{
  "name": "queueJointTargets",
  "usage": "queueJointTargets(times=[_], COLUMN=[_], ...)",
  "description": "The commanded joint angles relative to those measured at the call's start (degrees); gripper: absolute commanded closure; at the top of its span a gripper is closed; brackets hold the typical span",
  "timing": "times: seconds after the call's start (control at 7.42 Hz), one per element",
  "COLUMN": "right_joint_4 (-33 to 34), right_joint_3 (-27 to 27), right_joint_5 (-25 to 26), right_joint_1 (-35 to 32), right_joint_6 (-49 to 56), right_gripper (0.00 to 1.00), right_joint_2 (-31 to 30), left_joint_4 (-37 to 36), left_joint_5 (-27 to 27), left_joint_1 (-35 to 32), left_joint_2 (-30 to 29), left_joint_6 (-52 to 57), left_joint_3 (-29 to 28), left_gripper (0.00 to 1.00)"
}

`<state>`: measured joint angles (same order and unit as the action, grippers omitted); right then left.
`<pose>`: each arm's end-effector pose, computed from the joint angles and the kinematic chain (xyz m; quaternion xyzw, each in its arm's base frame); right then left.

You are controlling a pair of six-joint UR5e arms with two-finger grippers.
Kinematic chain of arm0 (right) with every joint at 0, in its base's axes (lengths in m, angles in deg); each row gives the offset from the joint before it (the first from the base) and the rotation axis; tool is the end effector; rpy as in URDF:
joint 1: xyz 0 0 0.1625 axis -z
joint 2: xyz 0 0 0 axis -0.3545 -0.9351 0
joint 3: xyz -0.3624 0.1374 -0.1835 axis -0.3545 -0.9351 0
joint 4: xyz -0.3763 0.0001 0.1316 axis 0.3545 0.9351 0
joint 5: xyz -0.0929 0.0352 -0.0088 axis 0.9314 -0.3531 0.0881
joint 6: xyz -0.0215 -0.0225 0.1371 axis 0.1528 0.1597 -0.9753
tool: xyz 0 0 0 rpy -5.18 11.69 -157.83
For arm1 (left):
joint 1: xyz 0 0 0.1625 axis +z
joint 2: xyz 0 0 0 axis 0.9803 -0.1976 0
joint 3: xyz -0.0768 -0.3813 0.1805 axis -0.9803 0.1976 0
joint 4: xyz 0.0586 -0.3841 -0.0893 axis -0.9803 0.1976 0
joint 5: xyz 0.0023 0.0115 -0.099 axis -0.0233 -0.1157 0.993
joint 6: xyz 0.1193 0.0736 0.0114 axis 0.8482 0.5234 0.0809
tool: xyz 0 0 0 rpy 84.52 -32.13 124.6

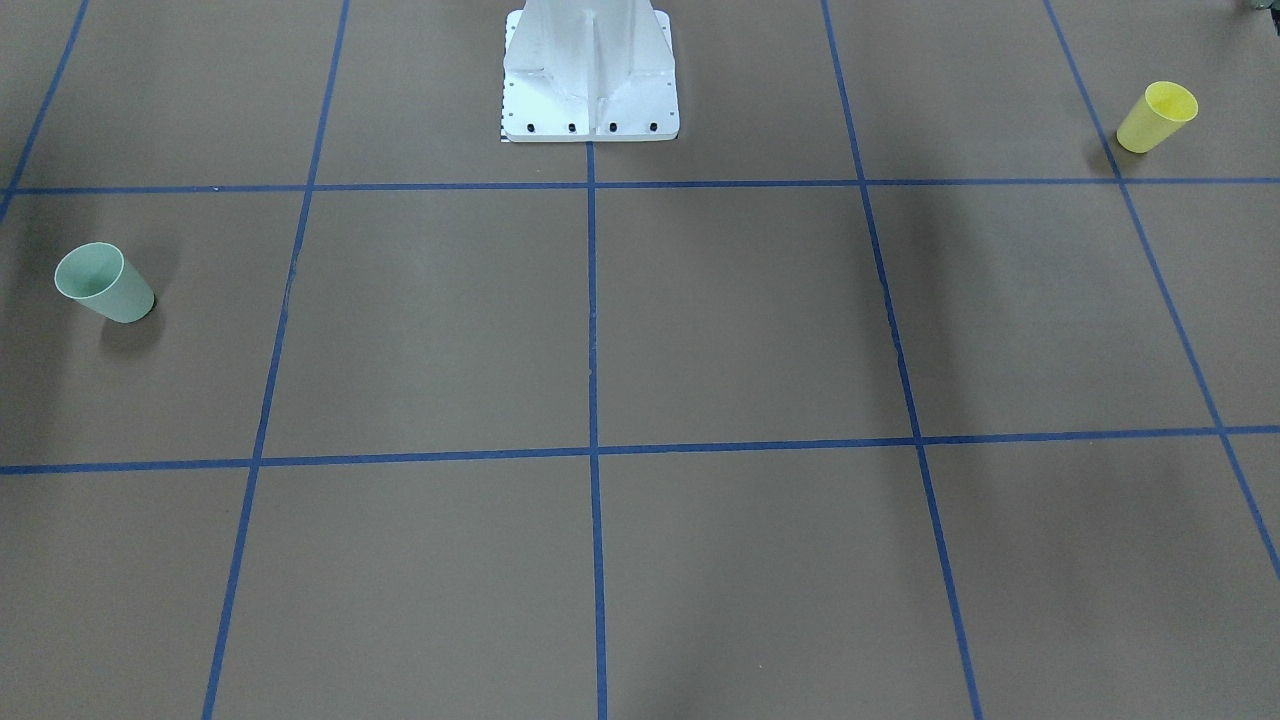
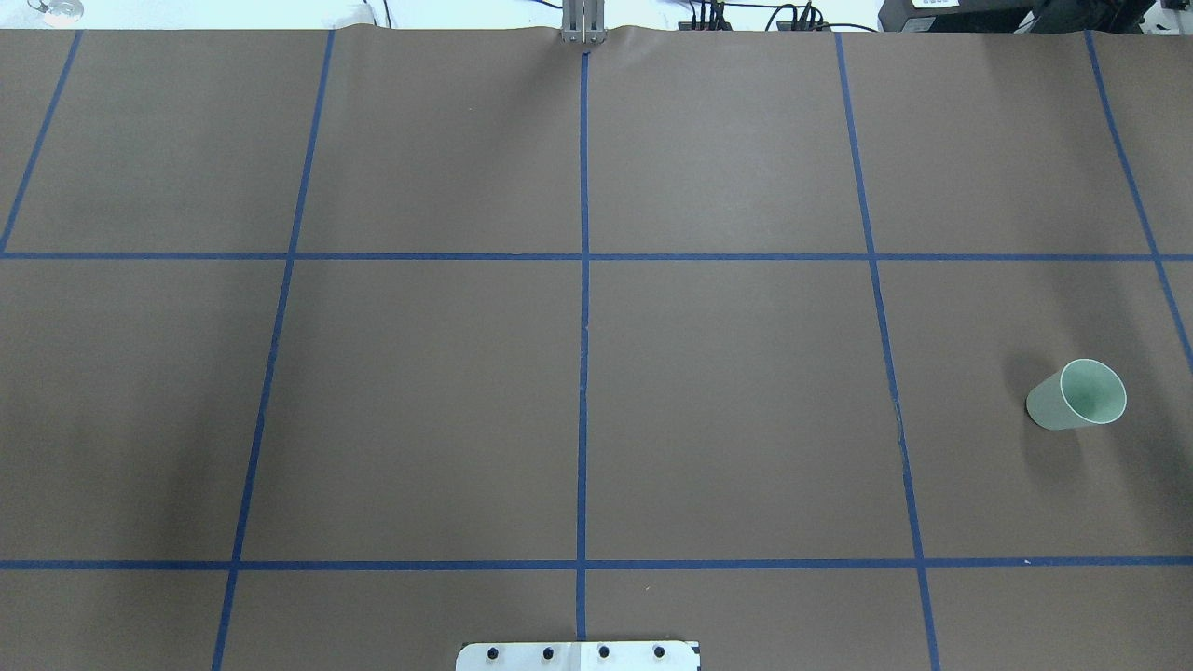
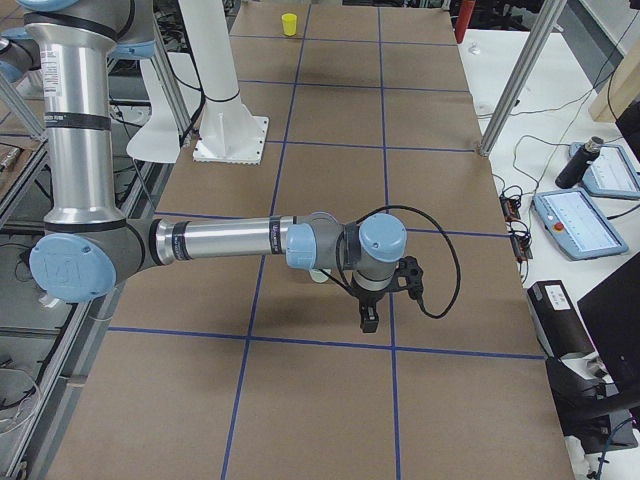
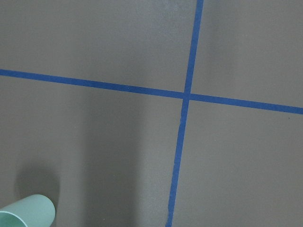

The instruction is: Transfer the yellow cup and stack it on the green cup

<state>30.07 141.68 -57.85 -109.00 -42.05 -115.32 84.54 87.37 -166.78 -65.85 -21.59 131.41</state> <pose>0.0174 -0.4766 0.6481 0.0219 -0.3911 -0.0589 0.9182 -0.0262 -0.4903 0.6658 0.0528 0.3454 0.0767 0.9338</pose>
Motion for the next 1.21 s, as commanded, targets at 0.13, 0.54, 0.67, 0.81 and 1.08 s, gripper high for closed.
queueJointTargets(times=[0.13, 0.54, 0.67, 0.81, 1.08], right_joint_4=[0.0, 0.0, 0.0, 0.0, 0.0], right_joint_3=[1.2, 5.5, 5.9, 4.5, 4.3], right_joint_5=[-0.1, -0.2, -0.5, 0.7, 0.7], right_joint_1=[0.0, 0.1, 0.0, 0.1, -0.9], right_joint_6=[0.1, 0.2, 0.1, 0.5, 0.5], right_gripper=[0.01, 0.01, 0.01, 0.01, 0.01], right_joint_2=[-0.3, -2.9, -2.9, -3.0, -2.9], left_joint_4=[2.4, 2.2, 2.2, 2.1, 2.2], left_joint_5=[0.1, -1.1, -6.5, -9.3, -14.5], left_joint_1=[0.3, 1.2, 2.9, 5.8, 11.0], left_joint_2=[-0.6, -1.1, -2.8, -7.4, -13.4], left_joint_6=[-0.4, -0.1, -0.3, -1.1, -19.1], left_joint_3=[0.0, -0.1, -0.4, -1.4, -0.9], left_gripper=[0.0, 0.0, 0.0, 0.0, 0.0])
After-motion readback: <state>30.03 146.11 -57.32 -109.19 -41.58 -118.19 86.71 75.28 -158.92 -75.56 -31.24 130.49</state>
